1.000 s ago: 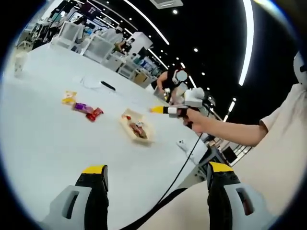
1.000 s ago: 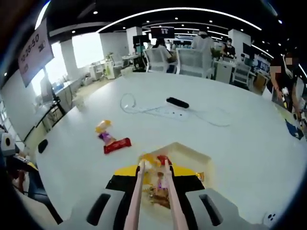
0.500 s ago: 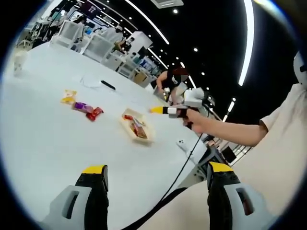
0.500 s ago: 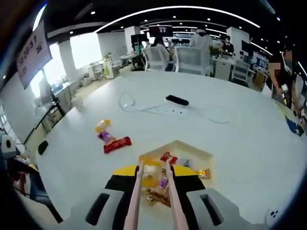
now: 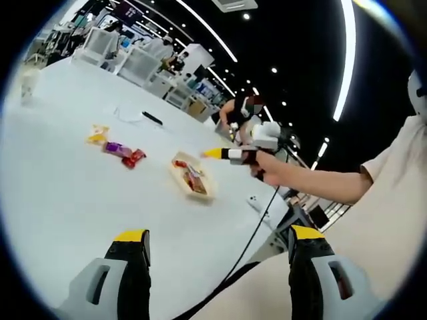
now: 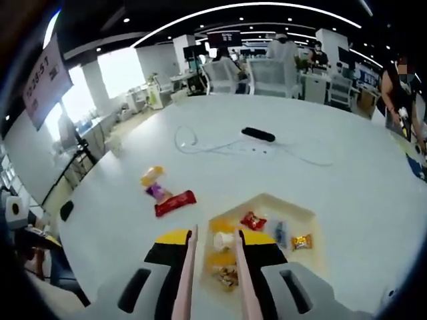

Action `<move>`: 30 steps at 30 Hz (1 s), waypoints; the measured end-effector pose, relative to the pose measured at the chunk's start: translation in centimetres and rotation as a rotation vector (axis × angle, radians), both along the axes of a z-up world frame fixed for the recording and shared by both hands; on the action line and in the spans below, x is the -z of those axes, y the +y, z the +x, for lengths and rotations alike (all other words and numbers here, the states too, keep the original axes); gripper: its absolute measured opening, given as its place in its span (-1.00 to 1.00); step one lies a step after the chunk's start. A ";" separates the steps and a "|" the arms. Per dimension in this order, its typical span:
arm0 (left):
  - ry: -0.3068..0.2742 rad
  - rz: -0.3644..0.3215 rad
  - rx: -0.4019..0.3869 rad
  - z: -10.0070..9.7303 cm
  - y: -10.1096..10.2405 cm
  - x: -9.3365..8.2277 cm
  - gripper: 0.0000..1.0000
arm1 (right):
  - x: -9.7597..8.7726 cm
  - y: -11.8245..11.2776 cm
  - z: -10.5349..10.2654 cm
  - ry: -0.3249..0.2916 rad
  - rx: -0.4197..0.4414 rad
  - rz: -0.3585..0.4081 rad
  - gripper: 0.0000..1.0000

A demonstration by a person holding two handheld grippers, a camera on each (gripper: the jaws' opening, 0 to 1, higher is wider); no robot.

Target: Place the target food into the container with the food tongs after gripping and lifting it, then release it inside without dropping or visibly crushing the food.

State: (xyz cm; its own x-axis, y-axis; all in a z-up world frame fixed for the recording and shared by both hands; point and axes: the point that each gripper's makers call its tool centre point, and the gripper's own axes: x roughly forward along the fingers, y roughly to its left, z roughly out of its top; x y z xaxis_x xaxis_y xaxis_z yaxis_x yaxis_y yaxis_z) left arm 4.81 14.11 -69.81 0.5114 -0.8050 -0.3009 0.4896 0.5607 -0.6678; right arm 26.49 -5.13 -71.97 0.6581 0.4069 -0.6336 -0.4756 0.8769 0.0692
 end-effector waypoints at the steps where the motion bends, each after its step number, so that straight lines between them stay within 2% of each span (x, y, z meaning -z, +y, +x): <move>1: 0.001 -0.001 -0.002 0.0 0.0 0.0 0.70 | 0.0 -0.1 0.0 -0.001 0.001 -0.001 -0.45; 11: 0.007 -0.008 0.011 0.6 0.0 0.3 0.70 | 0.4 -2.3 0.4 0.007 0.055 -0.014 -0.45; 17: 0.011 -0.013 0.025 0.9 -0.2 0.5 0.70 | 0.6 -2.5 0.3 0.017 0.074 -0.008 -0.44; 20: 0.013 -0.013 0.021 0.9 0.1 0.6 0.70 | 1.0 -2.1 0.3 0.025 0.073 -0.004 -0.44; 25: 0.013 -0.017 0.006 1.3 0.6 0.5 0.70 | 1.5 -0.4 0.6 0.056 0.080 0.048 -0.44; 30: 0.007 -0.017 -0.003 2.1 0.6 0.2 0.70 | 2.2 2.3 0.8 0.089 0.015 0.042 -0.44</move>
